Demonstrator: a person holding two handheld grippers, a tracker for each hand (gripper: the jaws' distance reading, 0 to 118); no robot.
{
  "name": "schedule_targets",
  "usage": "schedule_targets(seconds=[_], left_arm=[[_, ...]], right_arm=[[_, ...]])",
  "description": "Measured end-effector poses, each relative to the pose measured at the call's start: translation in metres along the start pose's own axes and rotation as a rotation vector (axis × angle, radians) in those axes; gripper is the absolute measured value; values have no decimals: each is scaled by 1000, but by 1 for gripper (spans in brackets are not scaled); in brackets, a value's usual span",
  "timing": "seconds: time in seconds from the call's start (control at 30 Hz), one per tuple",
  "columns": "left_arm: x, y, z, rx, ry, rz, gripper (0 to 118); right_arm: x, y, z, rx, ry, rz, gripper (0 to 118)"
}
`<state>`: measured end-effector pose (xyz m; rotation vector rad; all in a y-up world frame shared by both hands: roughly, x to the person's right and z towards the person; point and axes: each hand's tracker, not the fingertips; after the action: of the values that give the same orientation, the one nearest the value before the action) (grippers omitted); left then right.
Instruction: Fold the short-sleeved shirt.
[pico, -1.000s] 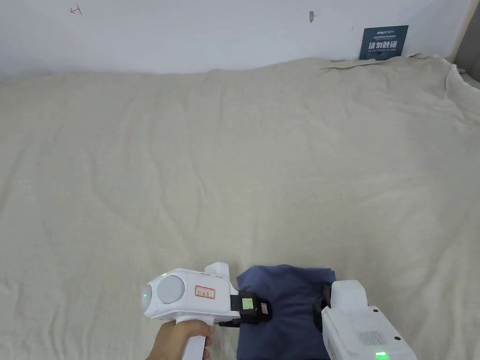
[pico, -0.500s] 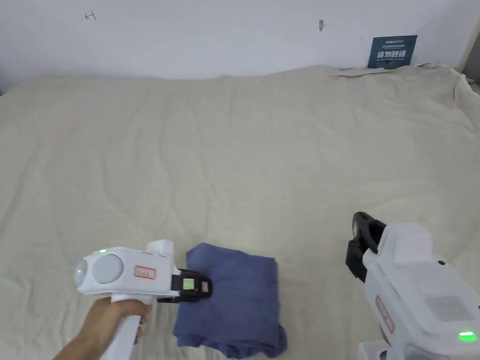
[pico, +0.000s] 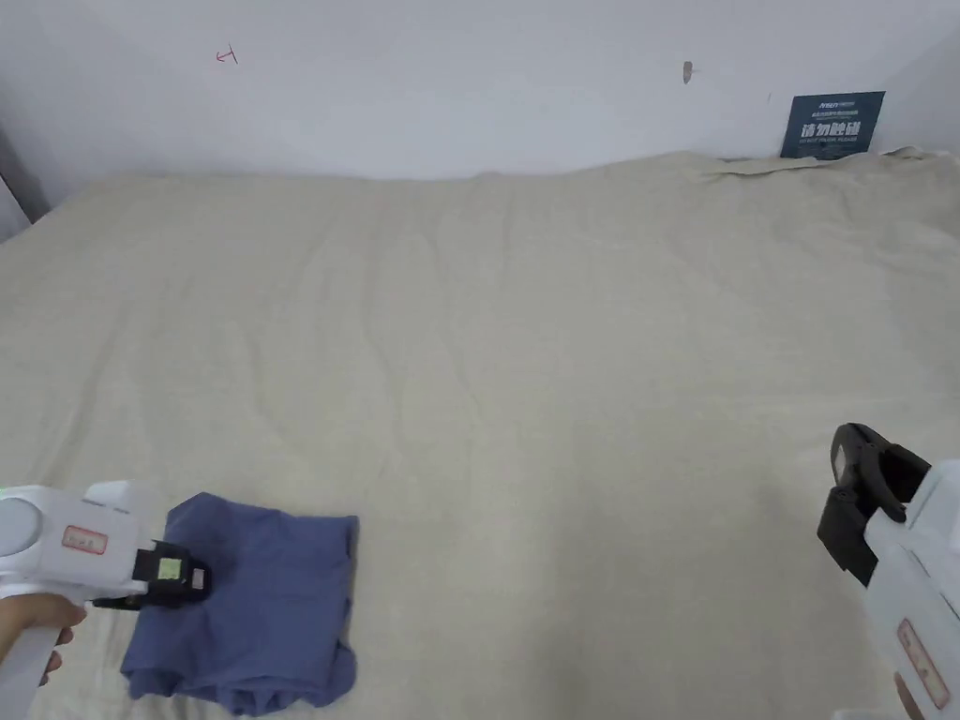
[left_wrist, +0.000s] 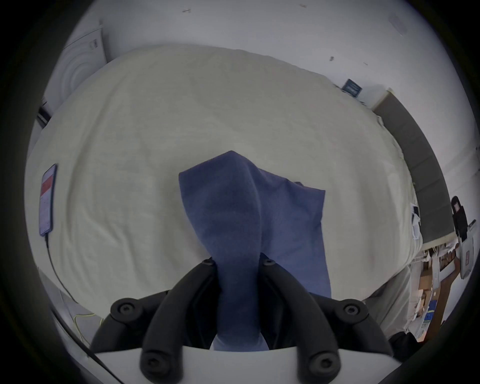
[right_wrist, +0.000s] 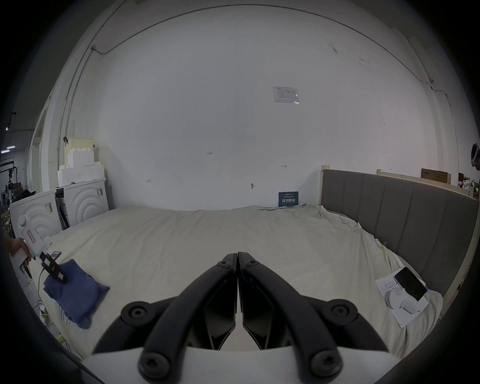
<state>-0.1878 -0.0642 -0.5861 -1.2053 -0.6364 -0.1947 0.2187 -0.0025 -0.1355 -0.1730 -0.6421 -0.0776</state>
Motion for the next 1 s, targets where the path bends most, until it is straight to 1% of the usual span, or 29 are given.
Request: schedule_targets(seconds=[0.07,0.17,0.3,0.33,0.37,0.4,0.43,0.5,0.53,0.57,0.6,0.73,0.93,1.0], left_arm=[[-17,-1,-2,-12,43,38,19],[-34,1,-5,-34,102,47,19],[-38,-1,-13,-38,125,62,20],[-36,-2,-16,-40,129,68,23],[-35,-2,-17,-45,149,76,32],[-31,-3,-18,-42,175,83,44],[-28,-4,-17,-37,227,76,63],[-24,-7,-13,0,270,42,87],[-21,-8,-10,28,293,39,104],[-18,-9,-5,52,314,34,111],[-14,-11,1,102,337,35,114],[3,-11,31,259,328,32,114],[54,-22,86,671,334,2,114],[75,-28,102,769,323,-8,115]], right_arm=[[-3,3,-1,1,-7,-2,1],[-4,5,-1,-1,-21,0,1],[-6,6,0,1,-30,3,1],[-5,6,1,-1,-27,5,1],[-6,6,2,-2,-27,7,1],[-6,6,4,-1,-28,11,1],[-3,5,4,-2,-27,15,1],[-1,6,5,-3,-24,19,1],[0,7,6,-2,-24,20,1],[1,8,7,0,-23,21,1],[1,10,9,5,-24,23,1],[0,23,16,27,-17,26,1],[9,34,19,62,-4,49,1],[12,37,20,71,-5,58,1]])
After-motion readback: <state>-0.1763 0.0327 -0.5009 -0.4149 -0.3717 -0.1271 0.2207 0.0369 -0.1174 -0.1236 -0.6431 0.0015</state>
